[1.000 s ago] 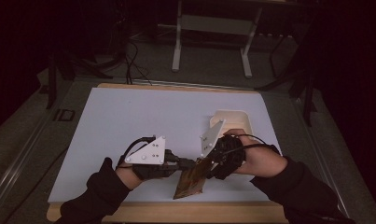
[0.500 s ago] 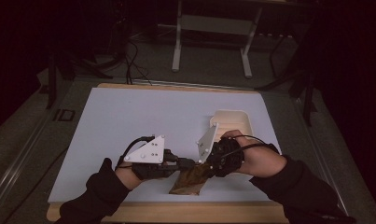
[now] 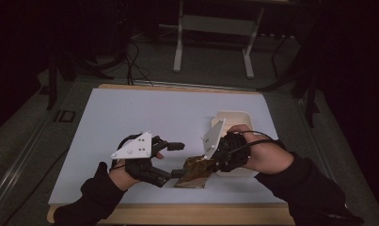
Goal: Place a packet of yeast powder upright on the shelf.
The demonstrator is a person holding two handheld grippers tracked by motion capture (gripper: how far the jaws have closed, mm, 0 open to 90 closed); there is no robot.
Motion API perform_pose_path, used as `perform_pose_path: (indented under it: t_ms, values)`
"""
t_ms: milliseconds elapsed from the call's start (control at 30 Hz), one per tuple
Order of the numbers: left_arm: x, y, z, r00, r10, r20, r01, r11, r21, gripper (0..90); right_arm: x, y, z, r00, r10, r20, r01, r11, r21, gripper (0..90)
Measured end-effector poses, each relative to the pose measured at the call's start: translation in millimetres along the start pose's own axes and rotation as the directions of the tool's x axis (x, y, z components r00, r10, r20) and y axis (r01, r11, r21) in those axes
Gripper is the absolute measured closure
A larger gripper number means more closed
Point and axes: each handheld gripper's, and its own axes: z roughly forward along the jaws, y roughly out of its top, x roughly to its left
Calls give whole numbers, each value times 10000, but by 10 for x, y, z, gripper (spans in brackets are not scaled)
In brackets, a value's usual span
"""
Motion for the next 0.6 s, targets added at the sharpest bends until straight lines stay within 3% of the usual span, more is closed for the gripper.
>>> perform_pose_path:
  t_ms: [33,67,300,600]
  values:
    - [19,-42,-26,9994,-110,-317,108,9999,-66,230,-12,-2,-27,10000,-46,78,45,10000,65,826]
    - [24,-65,-39,9989,-161,-448,163,9999,37,128,-29,-11,-76,9996,-30,267,28,10000,78,826]
    - [47,-272,-109,9956,-540,-771,588,9964,613,105,-109,-106,-314,9949,101,1006,-79,9997,-221,827]
    - [65,-527,-160,9895,-990,-1054,1090,9896,942,96,-233,-330,-534,9789,505,1979,-432,9982,-407,828]
